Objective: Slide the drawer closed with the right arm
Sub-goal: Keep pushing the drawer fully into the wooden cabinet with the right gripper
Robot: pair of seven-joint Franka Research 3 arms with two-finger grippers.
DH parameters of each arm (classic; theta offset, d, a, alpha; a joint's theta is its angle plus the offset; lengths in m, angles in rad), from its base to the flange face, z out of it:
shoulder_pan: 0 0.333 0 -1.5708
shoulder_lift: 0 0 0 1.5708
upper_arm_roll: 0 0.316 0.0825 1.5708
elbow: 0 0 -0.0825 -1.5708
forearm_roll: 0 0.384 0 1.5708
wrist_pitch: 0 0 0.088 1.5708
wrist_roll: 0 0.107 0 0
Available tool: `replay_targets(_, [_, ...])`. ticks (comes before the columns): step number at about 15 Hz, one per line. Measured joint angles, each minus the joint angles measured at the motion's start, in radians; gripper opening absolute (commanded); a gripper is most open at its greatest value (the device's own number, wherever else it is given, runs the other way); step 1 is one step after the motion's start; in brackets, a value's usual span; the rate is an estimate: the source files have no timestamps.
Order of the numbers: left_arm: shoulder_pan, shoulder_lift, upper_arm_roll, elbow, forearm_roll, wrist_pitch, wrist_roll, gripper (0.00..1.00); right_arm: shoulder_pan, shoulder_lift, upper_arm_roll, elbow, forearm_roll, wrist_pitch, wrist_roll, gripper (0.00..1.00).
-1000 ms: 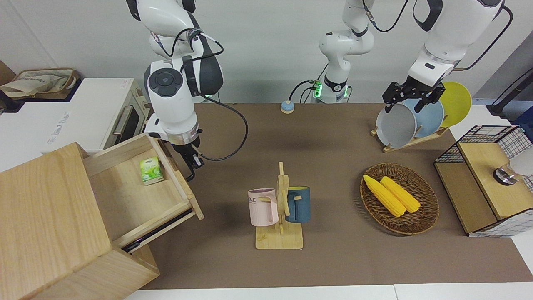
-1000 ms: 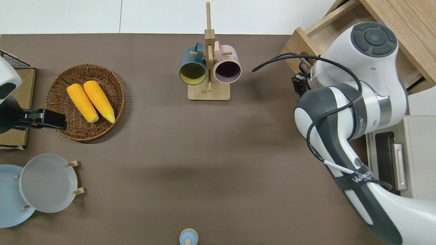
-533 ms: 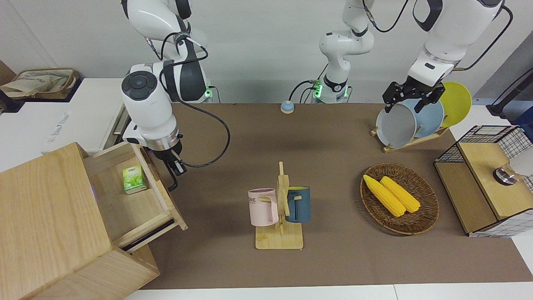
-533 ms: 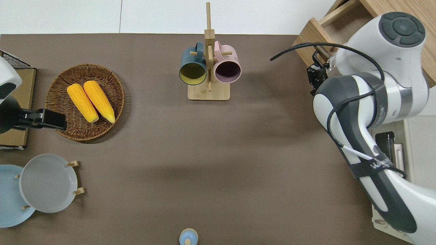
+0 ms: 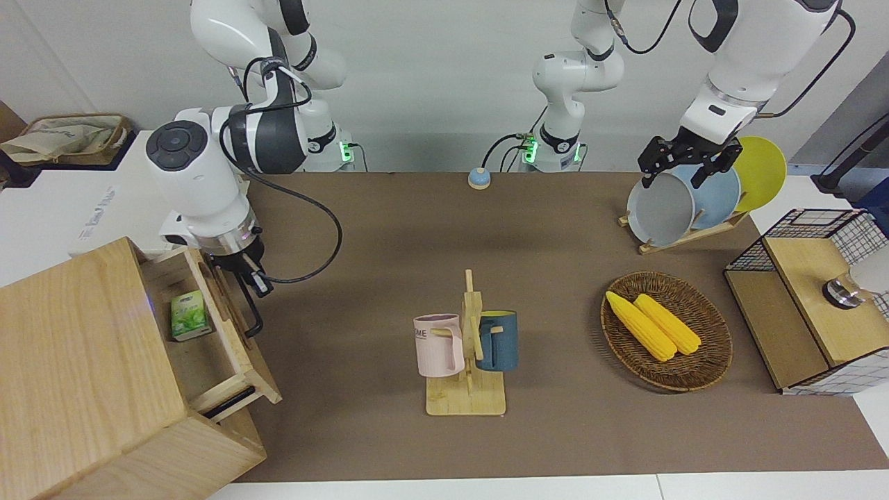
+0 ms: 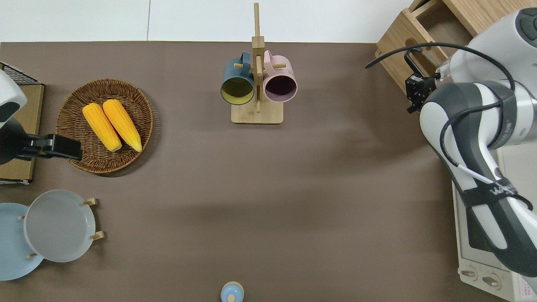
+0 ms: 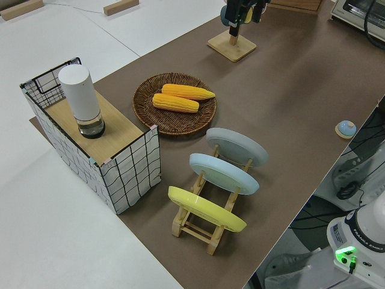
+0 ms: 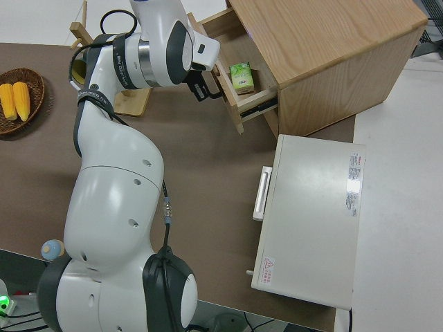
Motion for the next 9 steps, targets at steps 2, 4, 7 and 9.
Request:
replay_targets(2, [0.000, 0.000, 0.000, 0.000, 0.000, 0.000, 0.000, 0.99, -0.014, 0.006, 0.001, 0.009, 0.000, 0.000, -0.004, 0.000])
replay_targets(4, [0.000, 0.000, 0.000, 0.000, 0.000, 0.000, 0.000, 0.99, -0.034, 0.016, 0.001, 0.028, 0.000, 0.000, -0.011, 0.000])
replay_targets(7, [0.000, 0.000, 0.000, 0.000, 0.000, 0.000, 0.000, 0.99, -0.045, 0.026, 0.001, 0.043, -0.007, 0.001, -0.036, 0.000])
replay_targets(9, [0.000, 0.000, 0.000, 0.000, 0.000, 0.000, 0.000, 0.99, -0.057, 0.034, 0.000, 0.055, -0.020, 0.022, -0.063, 0.000])
